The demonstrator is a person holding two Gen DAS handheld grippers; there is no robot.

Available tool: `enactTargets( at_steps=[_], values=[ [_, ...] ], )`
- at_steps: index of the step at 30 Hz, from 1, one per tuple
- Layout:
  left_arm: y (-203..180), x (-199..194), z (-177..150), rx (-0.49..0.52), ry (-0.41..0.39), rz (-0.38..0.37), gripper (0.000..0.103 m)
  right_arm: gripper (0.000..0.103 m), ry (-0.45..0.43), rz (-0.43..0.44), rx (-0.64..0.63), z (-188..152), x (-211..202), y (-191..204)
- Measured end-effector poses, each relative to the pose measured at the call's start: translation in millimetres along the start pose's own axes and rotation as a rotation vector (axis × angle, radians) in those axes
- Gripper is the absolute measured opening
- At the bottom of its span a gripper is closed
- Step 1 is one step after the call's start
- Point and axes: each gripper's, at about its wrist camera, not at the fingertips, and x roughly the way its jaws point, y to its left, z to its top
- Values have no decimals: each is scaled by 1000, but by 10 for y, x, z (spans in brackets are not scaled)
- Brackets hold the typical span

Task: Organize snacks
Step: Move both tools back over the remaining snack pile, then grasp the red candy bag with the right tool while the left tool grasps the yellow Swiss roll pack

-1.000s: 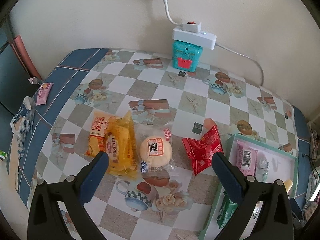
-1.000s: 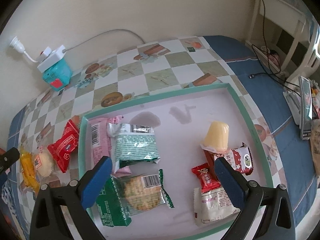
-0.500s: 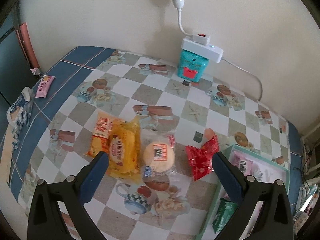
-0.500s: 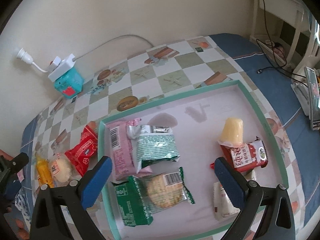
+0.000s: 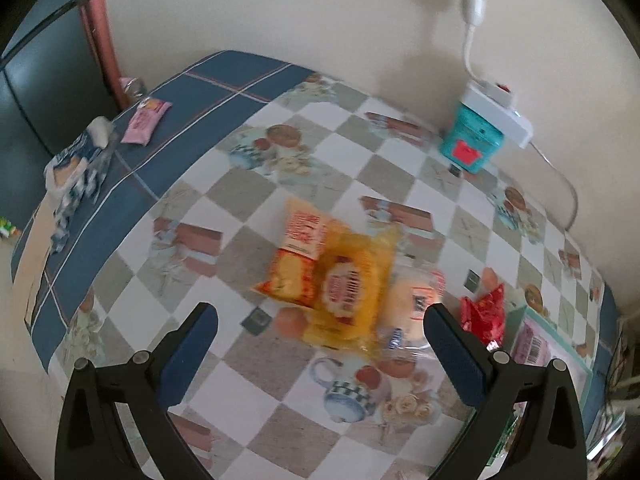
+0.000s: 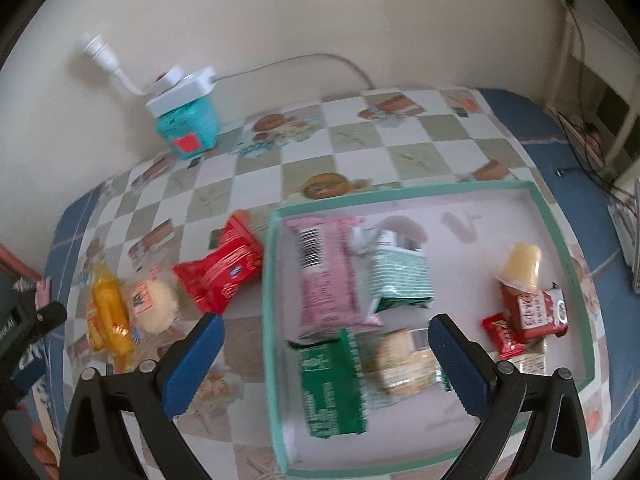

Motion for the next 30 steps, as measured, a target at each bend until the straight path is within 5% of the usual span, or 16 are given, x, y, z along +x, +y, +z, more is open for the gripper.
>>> enactTargets(
  at_steps=[17, 30],
  values=[
    [763, 67, 125, -121, -12, 64, 102, 103, 27, 94, -145, -183, 94, 716],
    [820, 265, 172, -143, -11, -34, 103, 103, 63, 114, -166, -293, 283, 848]
  ],
)
